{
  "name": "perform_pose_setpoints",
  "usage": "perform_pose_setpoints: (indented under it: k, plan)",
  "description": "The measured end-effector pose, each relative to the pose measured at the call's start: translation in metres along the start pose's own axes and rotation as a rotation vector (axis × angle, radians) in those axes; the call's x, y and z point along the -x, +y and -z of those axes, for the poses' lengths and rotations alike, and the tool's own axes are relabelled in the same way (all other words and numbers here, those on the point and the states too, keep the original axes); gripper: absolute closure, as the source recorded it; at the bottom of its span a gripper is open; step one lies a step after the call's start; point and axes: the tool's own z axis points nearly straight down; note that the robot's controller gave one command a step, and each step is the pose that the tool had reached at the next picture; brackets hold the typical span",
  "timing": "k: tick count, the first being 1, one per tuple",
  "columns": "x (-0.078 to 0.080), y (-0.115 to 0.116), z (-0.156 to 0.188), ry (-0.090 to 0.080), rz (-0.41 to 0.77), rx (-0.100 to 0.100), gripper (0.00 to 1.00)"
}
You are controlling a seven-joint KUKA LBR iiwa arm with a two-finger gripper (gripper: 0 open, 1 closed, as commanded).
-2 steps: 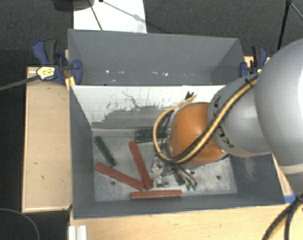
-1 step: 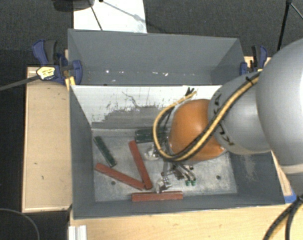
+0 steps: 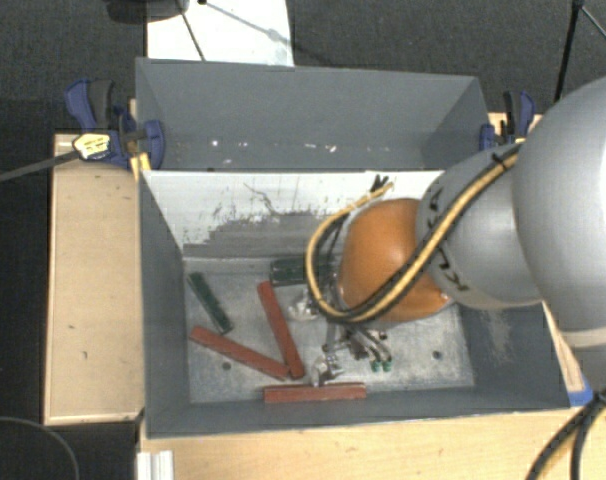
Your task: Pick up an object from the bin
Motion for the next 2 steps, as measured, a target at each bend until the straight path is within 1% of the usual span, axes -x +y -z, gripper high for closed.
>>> perform_pose_setpoints:
  k: [1,2]
  plan:
    - [0.0276,0.0387,-0.0034,0.045,-0.102,-0.003,1.0]
    - [0.0276,0.0387,-0.0035,0.045,-0.101,-0.003,1.0]
